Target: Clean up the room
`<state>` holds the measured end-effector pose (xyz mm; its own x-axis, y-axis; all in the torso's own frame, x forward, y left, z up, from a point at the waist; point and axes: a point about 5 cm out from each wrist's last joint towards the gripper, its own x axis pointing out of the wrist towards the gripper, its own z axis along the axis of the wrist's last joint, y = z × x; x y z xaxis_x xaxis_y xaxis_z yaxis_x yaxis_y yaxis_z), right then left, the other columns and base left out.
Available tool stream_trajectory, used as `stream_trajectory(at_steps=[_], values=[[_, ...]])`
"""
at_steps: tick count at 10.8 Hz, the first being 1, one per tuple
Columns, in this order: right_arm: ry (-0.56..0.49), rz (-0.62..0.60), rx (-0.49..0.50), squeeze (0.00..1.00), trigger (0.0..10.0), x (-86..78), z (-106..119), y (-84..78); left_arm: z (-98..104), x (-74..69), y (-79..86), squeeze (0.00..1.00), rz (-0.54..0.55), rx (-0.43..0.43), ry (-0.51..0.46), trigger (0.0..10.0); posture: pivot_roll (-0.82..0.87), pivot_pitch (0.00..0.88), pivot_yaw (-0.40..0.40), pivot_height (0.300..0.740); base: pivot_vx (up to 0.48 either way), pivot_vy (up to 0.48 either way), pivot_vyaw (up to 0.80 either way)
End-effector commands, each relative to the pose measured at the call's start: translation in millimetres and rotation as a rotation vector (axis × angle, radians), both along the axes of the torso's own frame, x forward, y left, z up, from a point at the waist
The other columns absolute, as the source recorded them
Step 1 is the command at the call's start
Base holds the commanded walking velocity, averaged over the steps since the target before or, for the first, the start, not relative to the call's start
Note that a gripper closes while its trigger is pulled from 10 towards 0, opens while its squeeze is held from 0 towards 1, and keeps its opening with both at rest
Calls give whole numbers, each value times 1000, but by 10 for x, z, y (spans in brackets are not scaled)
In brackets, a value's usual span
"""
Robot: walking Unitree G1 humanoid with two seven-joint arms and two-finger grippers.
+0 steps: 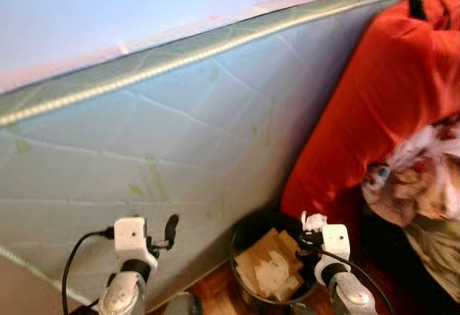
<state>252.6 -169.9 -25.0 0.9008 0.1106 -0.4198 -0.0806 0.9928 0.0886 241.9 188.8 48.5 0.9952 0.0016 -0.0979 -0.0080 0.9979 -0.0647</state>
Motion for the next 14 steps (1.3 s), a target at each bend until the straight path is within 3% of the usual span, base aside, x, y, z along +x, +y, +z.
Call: stream_trajectory(at_steps=[1, 4, 8, 13, 14], values=[[32, 9, 0, 0, 10000, 6, -29, 47, 100, 85, -50, 0, -29, -12, -28, 10000, 21, 102, -18, 636, 0, 0, 0], [71, -35, 42, 0, 10000, 124, 2, 65, 277, 219, -110, 0, -57, -17, -74, 10000, 60, 181, -22, 636, 0, 0, 0], [59, -69, 66, 0, 10000, 452, 235, 73, 431, 194, -114, 0, -42, -39, -94, 10000, 131, 285, -24, 636, 0, 0, 0], [21, 22, 63, 0, 10000, 752, 522, 245, 594, 102, -52, 0, -20, -34, -104, 10000, 177, 336, -24, 636, 0, 0, 0], [34, 73, 51, 0, 10000, 789, 558, 347, 629, 78, -62, 0, -21, -36, -105, 10000, 183, 337, -25, 636, 0, 0, 0]])
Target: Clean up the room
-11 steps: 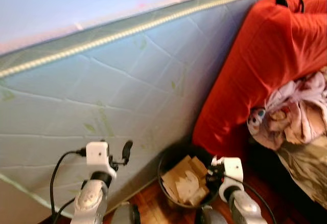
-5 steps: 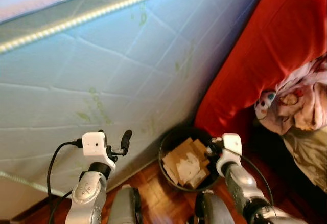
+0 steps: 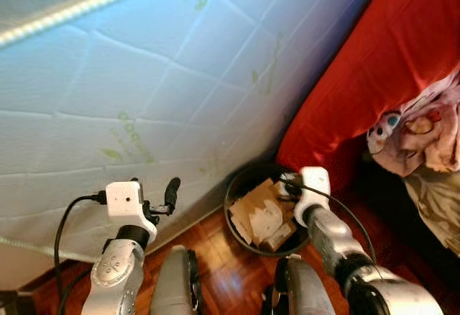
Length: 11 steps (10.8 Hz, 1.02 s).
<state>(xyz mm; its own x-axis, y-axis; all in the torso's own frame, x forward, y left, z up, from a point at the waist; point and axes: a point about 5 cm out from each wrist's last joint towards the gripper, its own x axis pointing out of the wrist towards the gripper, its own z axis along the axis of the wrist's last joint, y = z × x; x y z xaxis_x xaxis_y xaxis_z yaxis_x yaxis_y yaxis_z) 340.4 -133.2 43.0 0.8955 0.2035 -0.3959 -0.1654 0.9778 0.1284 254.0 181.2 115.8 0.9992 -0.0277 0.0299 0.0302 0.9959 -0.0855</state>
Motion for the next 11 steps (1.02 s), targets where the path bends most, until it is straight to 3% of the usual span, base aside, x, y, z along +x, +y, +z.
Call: stream_trajectory(at_steps=[1, 3, 7, 8, 9, 11], values=[[74, 48, -21, 0, 10000, -85, -123, 69, -25, -59, -1, 0, 3, -16, 24, 10000, 186, 336, -24, 636, 0, 0, 0], [84, 136, -53, 0, 10000, -90, -120, 191, 4, -80, -25, 0, -3, -18, 27, 10000, 190, 335, -24, 636, 0, 0, 0], [129, 168, -72, 0, 10000, -180, -227, 215, -1, -140, -24, 0, -5, -16, 49, 10000, 191, 350, -23, 636, 0, 0, 0], [147, 188, -90, 733, 10000, -211, -262, 243, -9, -163, -16, 0, -2, -11, 59, 10000, 192, 352, -25, 636, 0, 0, 0], [152, 204, -93, 1000, 10000, -222, -271, 269, -8, -171, -13, 0, 0, -10, 60, 10000, 196, 354, -27, 636, 0, 0, 0], [162, 228, -89, 1000, 10000, -238, -284, 299, -4, -180, 4, 0, 5, -8, 62, 10000, 195, 359, -28, 636, 0, 0, 0]])
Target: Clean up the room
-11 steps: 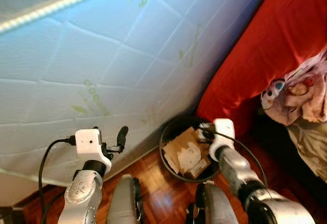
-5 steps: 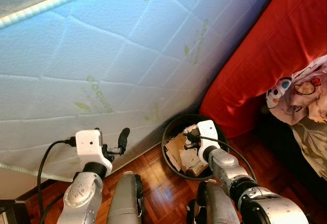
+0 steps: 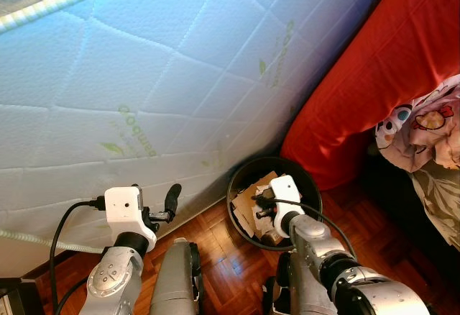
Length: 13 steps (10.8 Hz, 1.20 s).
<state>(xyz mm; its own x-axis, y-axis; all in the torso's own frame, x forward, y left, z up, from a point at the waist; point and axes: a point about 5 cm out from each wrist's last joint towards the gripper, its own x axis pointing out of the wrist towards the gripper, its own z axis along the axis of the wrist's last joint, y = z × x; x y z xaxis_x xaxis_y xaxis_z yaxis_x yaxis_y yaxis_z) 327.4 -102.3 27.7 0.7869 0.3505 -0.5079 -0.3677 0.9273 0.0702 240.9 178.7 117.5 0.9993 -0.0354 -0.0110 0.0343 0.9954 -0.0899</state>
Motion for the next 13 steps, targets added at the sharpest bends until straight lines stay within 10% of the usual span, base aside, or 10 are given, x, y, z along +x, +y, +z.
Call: stream_trajectory(at_steps=[1, 10, 11, 13], values=[[61, 6, -12, 1000, 10000, -113, -138, -14, -20, -54, 30, 0, 14, -3, 23, 10000, 196, 359, -31, 636, 0, 0, 0], [82, -14, -101, 937, 10000, -147, -199, -145, -39, -14, 16, 0, 12, -1, 29, 10000, 190, 350, -33, 636, 0, 0, 0], [59, -102, -88, 0, 10000, -126, -184, -272, -92, 44, 43, 0, 18, 0, 37, 10000, 180, 314, -35, 636, 0, 0, 0], [43, -248, -34, 0, 10000, -245, -288, -529, -292, 71, 140, 0, 46, 30, 82, 10000, 160, 248, -33, 636, 0, 0, 0]])
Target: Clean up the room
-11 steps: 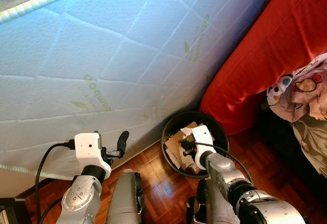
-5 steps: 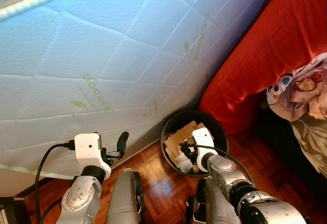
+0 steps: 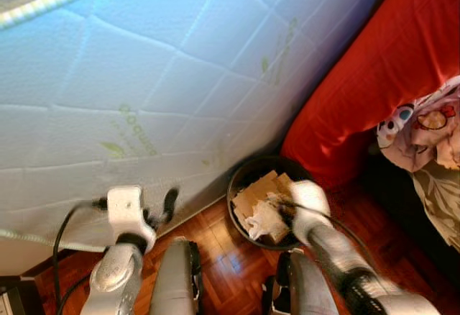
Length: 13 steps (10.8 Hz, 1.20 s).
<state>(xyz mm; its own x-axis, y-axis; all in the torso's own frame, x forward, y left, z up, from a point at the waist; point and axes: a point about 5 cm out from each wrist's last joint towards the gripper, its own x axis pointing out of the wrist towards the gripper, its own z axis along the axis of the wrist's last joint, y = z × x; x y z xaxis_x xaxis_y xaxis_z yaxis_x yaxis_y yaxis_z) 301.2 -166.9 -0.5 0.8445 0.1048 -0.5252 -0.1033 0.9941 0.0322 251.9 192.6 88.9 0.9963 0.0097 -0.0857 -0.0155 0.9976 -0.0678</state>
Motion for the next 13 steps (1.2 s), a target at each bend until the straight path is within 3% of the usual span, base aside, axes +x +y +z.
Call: stream_trajectory(at_steps=[1, 3, 5, 7, 8, 11, 13], values=[[21, -83, 20, 0, 10000, -196, -156, -138, -124, -22, 73, 0, 16, 15, 39, 10000, 144, 205, -28, 636, 0, 0, 0], [25, -258, 74, 0, 10000, -560, -366, -397, -456, 27, 121, 0, -3, 45, 141, 10000, 97, 94, -7, 636, 0, 0, 0], [49, -332, 87, 0, 10000, -794, -494, -461, -656, 20, 146, 0, -2, 47, 206, 10000, 85, 59, 3, 636, 0, 0, 0], [109, -330, 108, 0, 10000, -932, -611, -336, -974, -59, 160, 0, -7, 52, 345, 10000, 55, 0, 13, 636, 0, 0, 0], [148, -288, 115, 0, 10000, -976, -660, -235, -1157, -184, 135, 0, -26, 59, 437, 10000, 43, 0, 7, 636, 0, 0, 0], [207, -296, 97, 0, 10000, -1101, -738, -243, -1427, -404, 124, 0, -5, 45, 576, 10000, 33, 0, -6, 636, 0, 0, 0], [240, -304, 151, 0, 10000, -1159, -783, -172, -1510, -478, 122, 0, -21, 54, 644, 10000, 21, 0, -1, 656, 0, 0, 0]])
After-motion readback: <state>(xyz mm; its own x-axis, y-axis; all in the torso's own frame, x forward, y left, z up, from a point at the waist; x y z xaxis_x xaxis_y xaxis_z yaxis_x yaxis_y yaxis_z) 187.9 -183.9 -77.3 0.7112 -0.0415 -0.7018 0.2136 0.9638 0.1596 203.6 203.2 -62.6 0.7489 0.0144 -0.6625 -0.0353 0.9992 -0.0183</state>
